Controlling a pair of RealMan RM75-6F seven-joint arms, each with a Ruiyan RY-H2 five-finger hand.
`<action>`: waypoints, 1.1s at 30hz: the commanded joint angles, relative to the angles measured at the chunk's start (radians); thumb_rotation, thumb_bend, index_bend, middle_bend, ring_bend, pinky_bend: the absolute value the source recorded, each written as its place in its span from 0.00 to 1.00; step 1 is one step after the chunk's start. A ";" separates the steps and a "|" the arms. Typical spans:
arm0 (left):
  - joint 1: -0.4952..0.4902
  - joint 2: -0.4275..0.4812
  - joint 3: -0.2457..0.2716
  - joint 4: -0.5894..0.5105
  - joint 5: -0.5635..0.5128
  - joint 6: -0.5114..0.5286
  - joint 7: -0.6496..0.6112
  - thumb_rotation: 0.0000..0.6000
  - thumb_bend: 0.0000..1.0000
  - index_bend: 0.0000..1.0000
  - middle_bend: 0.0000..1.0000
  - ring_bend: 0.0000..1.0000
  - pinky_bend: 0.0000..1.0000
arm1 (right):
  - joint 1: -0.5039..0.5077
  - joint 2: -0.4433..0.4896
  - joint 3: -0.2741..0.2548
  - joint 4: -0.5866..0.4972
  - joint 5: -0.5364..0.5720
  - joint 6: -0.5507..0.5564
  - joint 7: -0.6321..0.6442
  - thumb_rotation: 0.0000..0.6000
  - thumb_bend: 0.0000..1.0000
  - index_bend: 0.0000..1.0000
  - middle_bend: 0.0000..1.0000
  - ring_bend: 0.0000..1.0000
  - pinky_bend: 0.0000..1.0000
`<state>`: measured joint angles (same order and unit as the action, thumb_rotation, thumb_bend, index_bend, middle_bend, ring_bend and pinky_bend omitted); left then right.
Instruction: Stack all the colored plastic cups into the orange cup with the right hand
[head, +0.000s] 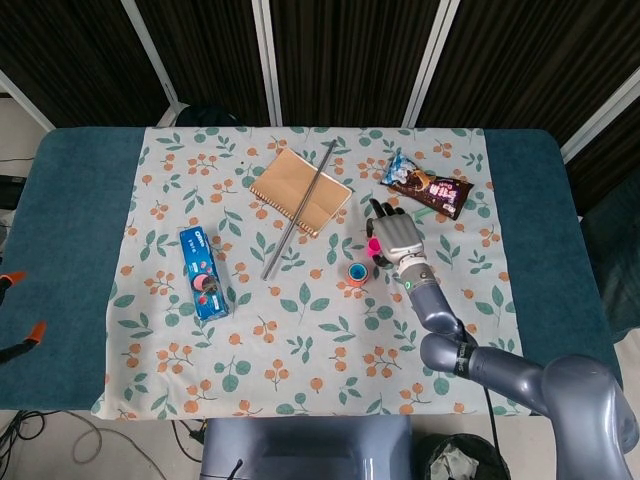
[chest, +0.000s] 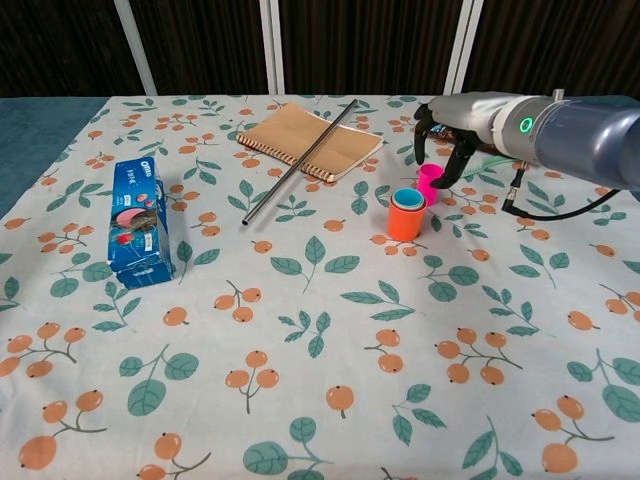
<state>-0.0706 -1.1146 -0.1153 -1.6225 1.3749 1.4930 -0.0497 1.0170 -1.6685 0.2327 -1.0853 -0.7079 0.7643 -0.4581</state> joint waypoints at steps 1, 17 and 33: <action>0.000 0.001 -0.001 0.000 -0.002 -0.001 -0.001 1.00 0.24 0.22 0.01 0.00 0.00 | 0.001 -0.004 0.002 0.009 -0.002 -0.004 0.002 1.00 0.35 0.44 0.00 0.11 0.20; 0.000 0.001 -0.001 0.000 -0.002 -0.002 -0.001 1.00 0.24 0.22 0.01 0.00 0.00 | 0.006 -0.023 0.011 0.040 -0.003 -0.024 0.005 1.00 0.37 0.47 0.00 0.11 0.21; -0.002 0.003 -0.001 -0.002 -0.004 -0.007 -0.002 1.00 0.24 0.22 0.01 0.00 0.00 | 0.009 -0.033 0.018 0.060 0.004 -0.031 -0.003 1.00 0.38 0.48 0.00 0.12 0.21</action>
<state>-0.0724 -1.1118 -0.1161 -1.6240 1.3703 1.4860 -0.0515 1.0264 -1.7013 0.2503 -1.0258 -0.7040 0.7331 -0.4609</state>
